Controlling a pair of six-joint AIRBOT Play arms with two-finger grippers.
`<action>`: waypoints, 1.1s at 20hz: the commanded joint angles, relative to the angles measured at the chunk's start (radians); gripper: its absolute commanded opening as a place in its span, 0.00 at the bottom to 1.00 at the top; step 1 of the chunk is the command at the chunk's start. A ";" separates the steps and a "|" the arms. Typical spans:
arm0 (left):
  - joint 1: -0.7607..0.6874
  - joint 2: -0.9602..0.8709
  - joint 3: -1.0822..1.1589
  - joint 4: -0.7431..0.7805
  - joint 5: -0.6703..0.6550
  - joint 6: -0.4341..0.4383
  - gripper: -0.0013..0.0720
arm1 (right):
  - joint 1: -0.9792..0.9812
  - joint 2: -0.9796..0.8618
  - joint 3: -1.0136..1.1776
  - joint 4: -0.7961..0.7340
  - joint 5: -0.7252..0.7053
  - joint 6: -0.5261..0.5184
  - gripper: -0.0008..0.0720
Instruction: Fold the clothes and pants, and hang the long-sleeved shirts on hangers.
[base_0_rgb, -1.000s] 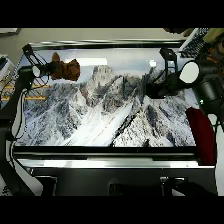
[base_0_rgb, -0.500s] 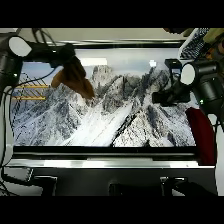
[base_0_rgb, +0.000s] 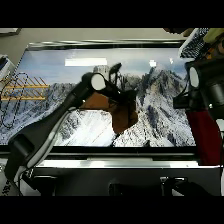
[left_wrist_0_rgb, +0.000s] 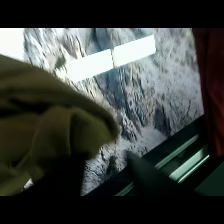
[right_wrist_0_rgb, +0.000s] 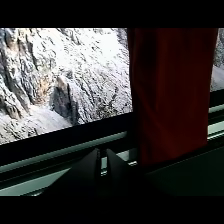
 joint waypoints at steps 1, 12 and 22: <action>-0.046 -0.074 -0.002 -0.063 0.006 -0.020 0.83 | 0.001 0.026 0.000 -0.040 0.010 -0.008 0.27; 0.463 0.351 0.013 0.372 -0.484 0.139 0.86 | -0.232 -0.003 0.052 0.591 -0.375 0.105 0.60; 0.669 0.386 -0.067 0.420 -0.544 0.142 0.86 | -0.387 -0.040 -0.609 1.293 -0.499 -0.298 0.72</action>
